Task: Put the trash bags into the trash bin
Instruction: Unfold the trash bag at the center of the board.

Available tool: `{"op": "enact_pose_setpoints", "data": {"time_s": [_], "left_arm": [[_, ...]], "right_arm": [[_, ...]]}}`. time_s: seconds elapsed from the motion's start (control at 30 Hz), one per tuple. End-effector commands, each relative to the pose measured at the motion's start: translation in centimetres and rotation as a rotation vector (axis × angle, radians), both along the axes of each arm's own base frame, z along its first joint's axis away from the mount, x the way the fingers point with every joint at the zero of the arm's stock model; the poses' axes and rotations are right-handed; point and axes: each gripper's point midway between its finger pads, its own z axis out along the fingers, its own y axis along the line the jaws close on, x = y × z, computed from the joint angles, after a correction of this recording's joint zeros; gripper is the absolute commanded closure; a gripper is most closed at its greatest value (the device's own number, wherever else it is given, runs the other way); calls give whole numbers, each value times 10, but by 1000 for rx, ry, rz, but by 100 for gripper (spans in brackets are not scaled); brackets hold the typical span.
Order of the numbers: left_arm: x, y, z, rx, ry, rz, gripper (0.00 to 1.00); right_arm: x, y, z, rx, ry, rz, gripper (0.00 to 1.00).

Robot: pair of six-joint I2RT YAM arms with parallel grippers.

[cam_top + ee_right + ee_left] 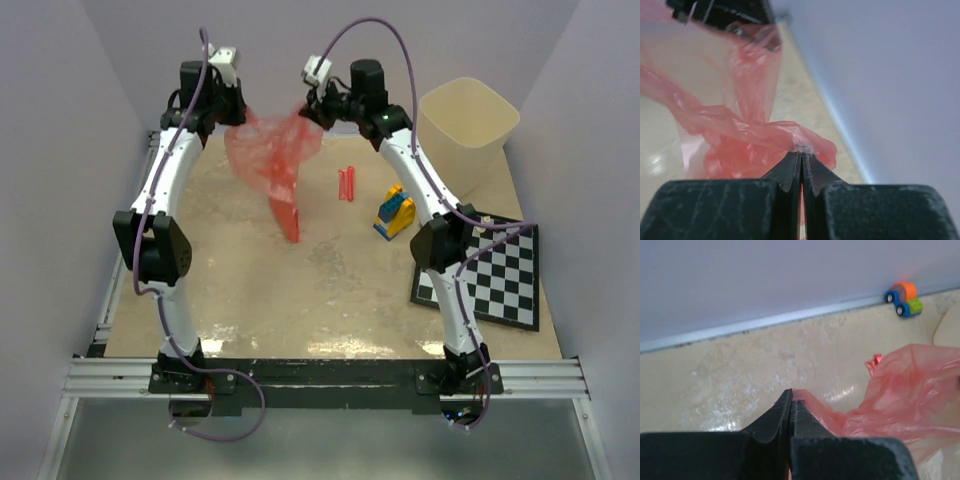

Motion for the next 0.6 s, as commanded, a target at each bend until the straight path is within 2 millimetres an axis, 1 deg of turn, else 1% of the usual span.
{"op": "enact_pose_setpoints", "data": {"time_s": [0.0, 0.03, 0.07, 0.1, 0.13, 0.17, 0.2, 0.23, 0.27, 0.3, 0.33, 0.37, 0.4, 0.43, 0.47, 0.5, 0.53, 0.57], "left_arm": [[-8, 14, 223, -41, -566, 38, 100], [-28, 17, 282, -90, -746, 62, 100], [-56, 22, 341, -152, -955, 75, 100], [-89, 26, 385, -194, -1128, 88, 100], [-124, 26, 426, -209, -1304, 105, 100], [-150, 17, 455, -195, -1410, 123, 100], [-177, 12, 481, -179, -1512, 148, 100], [-198, 4, 496, -156, -1593, 148, 100], [-217, -1, 505, -155, -1656, 140, 100], [-230, -8, 505, -144, -1713, 137, 100], [-239, -14, 500, -123, -1737, 141, 100], [-231, -23, 482, -69, -1732, 152, 100], [-212, -33, 450, -1, -1680, 147, 100], [-201, -38, 423, 54, -1629, 143, 100], [-180, -44, 380, 122, -1547, 123, 100], [-155, -48, 323, 172, -1419, 112, 100], [-140, -50, 272, 206, -1287, 86, 100], [-127, -57, 201, 242, -1096, 13, 100]], "right_arm": [[-30, -43, 237, 317, -477, -144, 100], [-50, -53, 281, 418, -596, -162, 100], [-84, -72, 330, 548, -755, -179, 100], [-140, -95, 385, 712, -977, -187, 100], [-164, -108, 400, 750, -1103, -232, 100], [-200, -110, 423, 794, -1237, -233, 100], [-219, -109, 439, 792, -1300, -219, 100], [-244, -110, 460, 808, -1359, -181, 100], [-254, -104, 464, 808, -1375, -147, 100], [-257, -100, 461, 789, -1390, -134, 100], [-250, -89, 446, 738, -1391, -128, 100], [-236, -78, 425, 676, -1387, -134, 100], [-215, -66, 390, 587, -1364, -151, 100], [-189, -60, 352, 492, -1326, -199, 100], [-158, -45, 289, 368, -1231, -205, 100], [-129, -40, 225, 242, -1111, -229, 100], [-105, -36, 142, 103, -943, -232, 100], [-98, -35, 51, -57, -742, -183, 100]]}}
